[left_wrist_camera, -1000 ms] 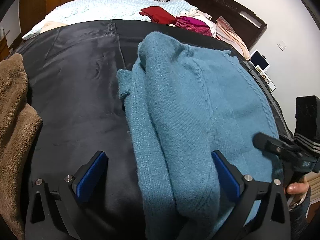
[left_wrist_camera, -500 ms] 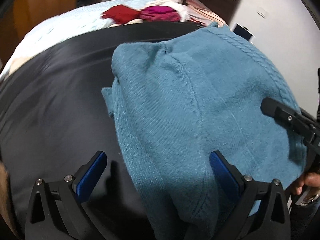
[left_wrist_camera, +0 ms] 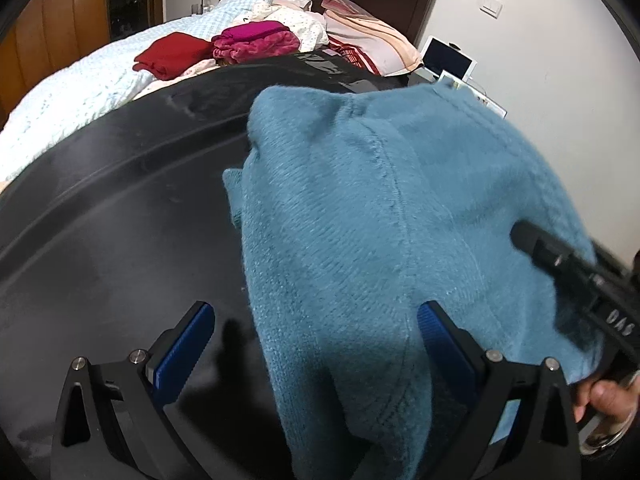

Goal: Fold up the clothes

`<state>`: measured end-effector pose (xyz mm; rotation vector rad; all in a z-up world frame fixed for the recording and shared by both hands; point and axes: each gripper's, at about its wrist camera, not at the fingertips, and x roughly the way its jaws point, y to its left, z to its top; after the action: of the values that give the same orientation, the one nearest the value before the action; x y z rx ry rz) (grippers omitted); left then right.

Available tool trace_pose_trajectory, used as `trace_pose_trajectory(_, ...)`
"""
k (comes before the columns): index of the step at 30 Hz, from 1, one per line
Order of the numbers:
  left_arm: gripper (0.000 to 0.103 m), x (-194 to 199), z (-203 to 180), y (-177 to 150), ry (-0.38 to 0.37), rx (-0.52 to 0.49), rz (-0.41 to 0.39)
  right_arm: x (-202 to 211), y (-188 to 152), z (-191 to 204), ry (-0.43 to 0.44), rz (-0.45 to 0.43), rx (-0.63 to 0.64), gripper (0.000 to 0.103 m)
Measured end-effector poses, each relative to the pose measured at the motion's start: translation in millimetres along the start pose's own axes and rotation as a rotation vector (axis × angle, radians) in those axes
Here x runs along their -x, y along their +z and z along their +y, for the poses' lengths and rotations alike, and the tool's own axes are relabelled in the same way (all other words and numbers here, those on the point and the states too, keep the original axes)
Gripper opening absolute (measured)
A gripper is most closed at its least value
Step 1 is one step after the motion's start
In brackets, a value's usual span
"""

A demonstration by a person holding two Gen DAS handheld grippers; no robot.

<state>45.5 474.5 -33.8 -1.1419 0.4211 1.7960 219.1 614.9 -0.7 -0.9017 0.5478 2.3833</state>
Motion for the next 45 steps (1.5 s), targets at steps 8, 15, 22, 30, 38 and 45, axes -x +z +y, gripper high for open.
trace_pose_trajectory(8, 0.103, 2, -4, 6, 0.059, -0.029, -0.029, 22, -12, 6, -0.105, -0.032, 0.082, 0.084)
trace_pose_trajectory(15, 0.103, 20, -23, -7, 0.19, -0.153, -0.11, 79, -51, -12, -0.123, -0.064, 0.132, 0.084)
trace_pose_trajectory(22, 0.103, 14, -25, -12, 0.202, -0.151, -0.091, 83, -87, -5, -0.185, 0.01, 0.256, 0.084)
trace_pose_trajectory(30, 0.103, 10, -27, -18, 0.229, -0.176, -0.1, 61, -84, -15, -0.27, 0.024, 0.161, 0.086)
trace_pose_trajectory(38, 0.103, 11, -23, -19, 0.196, -0.148, -0.104, 70, -88, -29, -0.25, 0.028, 0.046, 0.089)
trace_pose_trajectory(45, 0.103, 43, -29, -29, 0.204, -0.108, -0.14, 104, -87, -16, -0.154, -0.046, 0.001, 0.091)
